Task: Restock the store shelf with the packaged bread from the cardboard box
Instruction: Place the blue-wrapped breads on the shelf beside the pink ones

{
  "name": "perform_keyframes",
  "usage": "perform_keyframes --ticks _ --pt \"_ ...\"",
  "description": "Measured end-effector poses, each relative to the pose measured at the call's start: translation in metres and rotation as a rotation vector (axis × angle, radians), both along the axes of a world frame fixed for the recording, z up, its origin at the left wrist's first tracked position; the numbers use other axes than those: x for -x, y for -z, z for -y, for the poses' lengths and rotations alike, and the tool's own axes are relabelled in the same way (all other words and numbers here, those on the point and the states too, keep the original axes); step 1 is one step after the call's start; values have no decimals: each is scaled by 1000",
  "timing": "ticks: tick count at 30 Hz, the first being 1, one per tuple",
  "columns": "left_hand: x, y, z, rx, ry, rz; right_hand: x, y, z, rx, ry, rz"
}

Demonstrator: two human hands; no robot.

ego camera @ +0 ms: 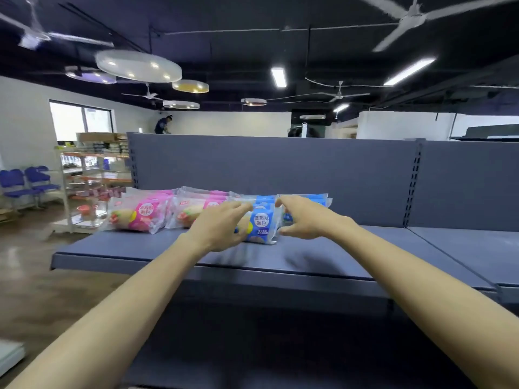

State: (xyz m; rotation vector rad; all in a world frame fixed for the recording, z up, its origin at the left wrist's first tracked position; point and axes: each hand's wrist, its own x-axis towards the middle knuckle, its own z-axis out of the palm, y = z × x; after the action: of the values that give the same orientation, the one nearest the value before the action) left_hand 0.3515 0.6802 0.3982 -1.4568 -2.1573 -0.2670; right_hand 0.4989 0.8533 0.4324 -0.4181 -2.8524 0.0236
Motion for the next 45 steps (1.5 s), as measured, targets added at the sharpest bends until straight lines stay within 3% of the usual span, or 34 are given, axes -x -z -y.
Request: perform_keyframes --ticks 6,16,24,32,45 --pt "34 -10 78 233 -136 89 54 -6 57 -26 -141 19" --pt "30 0 167 293 -271 105 101 10 139 -20 -343 51" --pt "-12 120 229 271 -232 172 43 109 183 14 -515 -98" --pt "-51 265 231 349 -176 436 5 262 186 190 -381 178" --pt "-45 337 228 509 -158 593 -14 336 181 305 -209 395"
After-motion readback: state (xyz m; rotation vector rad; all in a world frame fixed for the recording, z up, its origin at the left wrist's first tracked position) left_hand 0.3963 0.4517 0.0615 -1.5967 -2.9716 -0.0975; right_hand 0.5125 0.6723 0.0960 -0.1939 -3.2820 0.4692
